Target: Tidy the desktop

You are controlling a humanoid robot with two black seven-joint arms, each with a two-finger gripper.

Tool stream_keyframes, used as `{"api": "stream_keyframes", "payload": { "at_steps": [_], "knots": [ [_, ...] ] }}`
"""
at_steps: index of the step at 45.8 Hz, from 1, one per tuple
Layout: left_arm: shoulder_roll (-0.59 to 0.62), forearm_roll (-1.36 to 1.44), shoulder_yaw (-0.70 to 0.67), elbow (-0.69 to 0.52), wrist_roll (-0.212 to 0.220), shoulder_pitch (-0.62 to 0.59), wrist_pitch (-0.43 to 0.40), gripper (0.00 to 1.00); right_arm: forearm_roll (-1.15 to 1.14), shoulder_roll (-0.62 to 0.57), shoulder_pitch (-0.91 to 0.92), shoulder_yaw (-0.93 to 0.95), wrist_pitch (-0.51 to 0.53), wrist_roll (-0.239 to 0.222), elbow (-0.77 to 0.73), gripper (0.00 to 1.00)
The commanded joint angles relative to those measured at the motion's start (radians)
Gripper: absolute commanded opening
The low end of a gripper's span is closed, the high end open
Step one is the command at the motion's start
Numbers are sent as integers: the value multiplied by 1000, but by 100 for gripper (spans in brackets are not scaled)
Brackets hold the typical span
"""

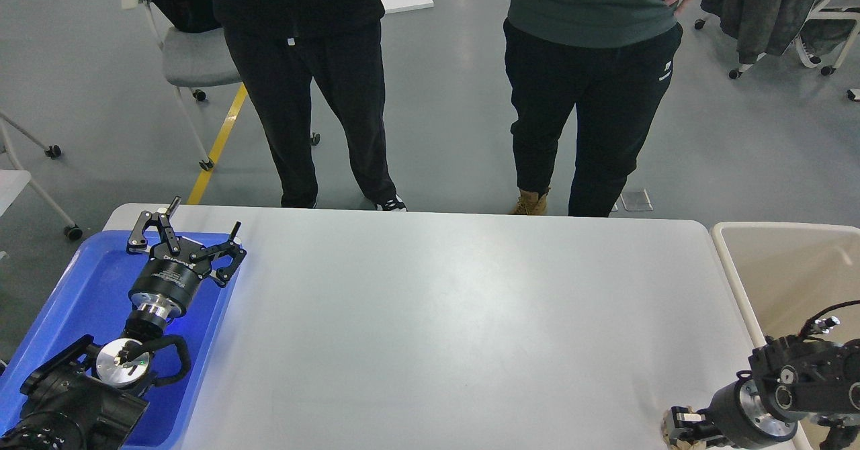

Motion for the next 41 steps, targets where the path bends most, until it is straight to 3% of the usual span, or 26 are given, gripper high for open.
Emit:
{"api": "stream_keyframes", "payload": {
  "at_steps": [1,10,18,28,37,41],
  "knots": [
    [0,1,2,0,2,0,0,100,5,-40,18,0,9,2,20,0],
    [0,1,0,0,2,0,0,100,-7,-155,170,-50,55,0,120,0],
    [0,3,2,0,2,0,0,100,-9,-259,481,-194,169,2,217,0],
    [0,3,2,0,2,0,0,100,-9,-265,852,-451,324,31,247,0],
    [0,3,2,0,2,0,0,100,-29,-265,1066,-537,482,34,243,0],
    [0,3,2,0,3,0,0,100,-26,-256,1139,-564,497,33,234,0]
  ]
}}
